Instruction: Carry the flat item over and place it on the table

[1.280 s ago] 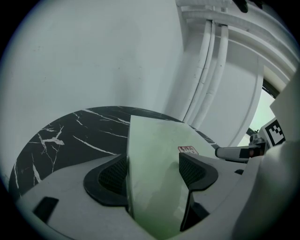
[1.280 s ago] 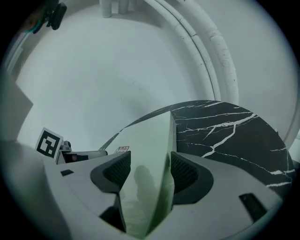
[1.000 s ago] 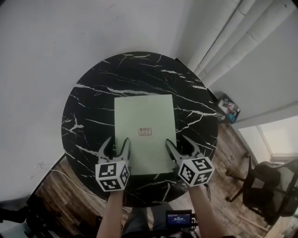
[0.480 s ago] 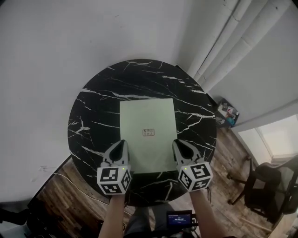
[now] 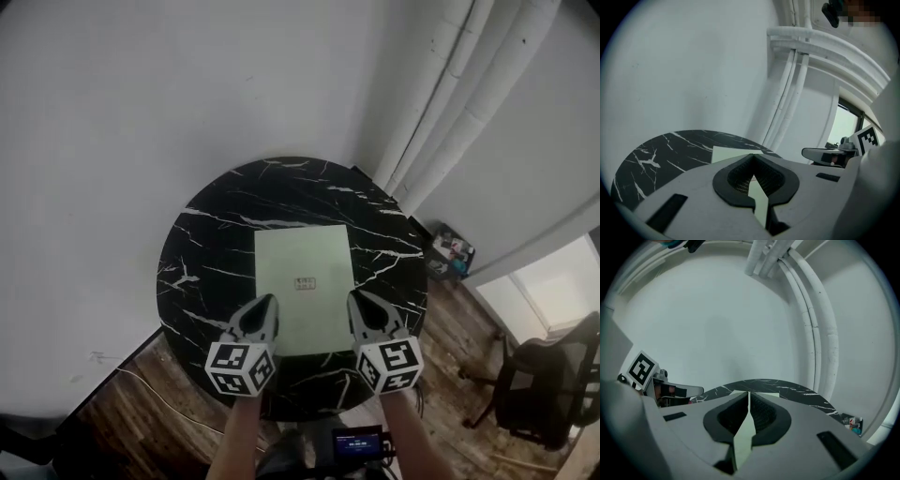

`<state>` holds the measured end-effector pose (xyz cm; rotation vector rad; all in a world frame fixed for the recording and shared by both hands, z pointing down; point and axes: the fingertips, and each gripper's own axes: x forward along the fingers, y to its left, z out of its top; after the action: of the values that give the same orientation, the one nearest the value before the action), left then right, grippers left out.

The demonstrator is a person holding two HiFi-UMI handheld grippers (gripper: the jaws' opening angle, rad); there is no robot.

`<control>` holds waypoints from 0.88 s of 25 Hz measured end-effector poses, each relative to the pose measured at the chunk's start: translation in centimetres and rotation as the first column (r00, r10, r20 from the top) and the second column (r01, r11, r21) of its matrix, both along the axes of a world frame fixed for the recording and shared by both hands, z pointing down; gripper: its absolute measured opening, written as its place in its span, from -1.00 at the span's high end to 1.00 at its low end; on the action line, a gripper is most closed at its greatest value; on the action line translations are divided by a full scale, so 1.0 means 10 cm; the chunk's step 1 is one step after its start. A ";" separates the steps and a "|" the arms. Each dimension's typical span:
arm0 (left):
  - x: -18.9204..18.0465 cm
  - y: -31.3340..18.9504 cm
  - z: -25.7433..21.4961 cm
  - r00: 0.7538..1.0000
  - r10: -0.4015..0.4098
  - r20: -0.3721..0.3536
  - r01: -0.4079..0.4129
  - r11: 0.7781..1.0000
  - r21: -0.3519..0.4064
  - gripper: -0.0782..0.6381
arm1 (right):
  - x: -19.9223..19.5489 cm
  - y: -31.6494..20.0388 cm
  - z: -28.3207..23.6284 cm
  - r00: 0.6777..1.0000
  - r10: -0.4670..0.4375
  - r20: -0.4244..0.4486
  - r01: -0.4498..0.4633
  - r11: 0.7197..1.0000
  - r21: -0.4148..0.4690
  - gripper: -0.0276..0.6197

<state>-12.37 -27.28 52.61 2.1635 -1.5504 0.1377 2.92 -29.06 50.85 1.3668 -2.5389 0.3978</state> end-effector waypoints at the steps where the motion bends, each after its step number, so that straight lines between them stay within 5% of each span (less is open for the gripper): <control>1: 0.01 0.01 -0.09 1.000 0.010 0.007 -0.010 1.000 0.016 0.75 | 0.00 0.01 -0.09 1.000 0.005 0.008 -0.005 1.000 0.014 0.84; 9: -0.04 0.20 -0.94 0.997 0.017 0.082 -0.033 0.980 0.194 0.75 | -0.06 0.27 -0.75 0.996 0.055 0.064 -0.061 0.992 0.108 0.85; 22: -0.07 0.52 -1.74 0.992 0.041 0.115 -0.077 0.941 0.329 0.75 | -0.28 0.66 -1.37 0.993 0.067 0.097 -0.086 0.976 0.200 0.86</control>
<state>-13.11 -22.08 35.21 2.5021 -1.6684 0.0094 0.12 -22.45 37.14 1.5555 -2.6682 0.2215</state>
